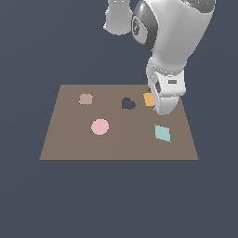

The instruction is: Insert a designated object into the corresponding slot on a board.

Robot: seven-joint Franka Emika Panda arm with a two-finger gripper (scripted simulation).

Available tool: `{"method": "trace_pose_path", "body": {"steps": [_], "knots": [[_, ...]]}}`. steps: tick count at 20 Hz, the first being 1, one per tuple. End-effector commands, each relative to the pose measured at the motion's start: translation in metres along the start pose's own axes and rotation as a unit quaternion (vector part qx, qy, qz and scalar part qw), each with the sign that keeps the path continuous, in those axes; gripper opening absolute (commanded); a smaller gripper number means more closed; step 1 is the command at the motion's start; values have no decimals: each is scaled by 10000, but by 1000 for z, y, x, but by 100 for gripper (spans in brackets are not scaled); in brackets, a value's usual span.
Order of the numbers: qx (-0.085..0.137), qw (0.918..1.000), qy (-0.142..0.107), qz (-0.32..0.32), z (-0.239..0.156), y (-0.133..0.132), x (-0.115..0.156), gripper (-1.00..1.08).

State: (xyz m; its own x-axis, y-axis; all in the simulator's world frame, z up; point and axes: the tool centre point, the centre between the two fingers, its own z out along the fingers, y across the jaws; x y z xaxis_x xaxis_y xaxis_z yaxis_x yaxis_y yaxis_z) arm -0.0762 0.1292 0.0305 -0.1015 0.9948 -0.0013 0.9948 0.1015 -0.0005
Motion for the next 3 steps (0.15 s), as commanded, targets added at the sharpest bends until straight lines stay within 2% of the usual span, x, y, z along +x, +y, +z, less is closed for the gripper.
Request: {"method": "trace_pose_path", "body": {"steps": [1, 3], "knots": [[-1, 10000, 0, 0, 0, 0, 0, 100], [-1, 10000, 0, 0, 0, 0, 0, 100]]}}
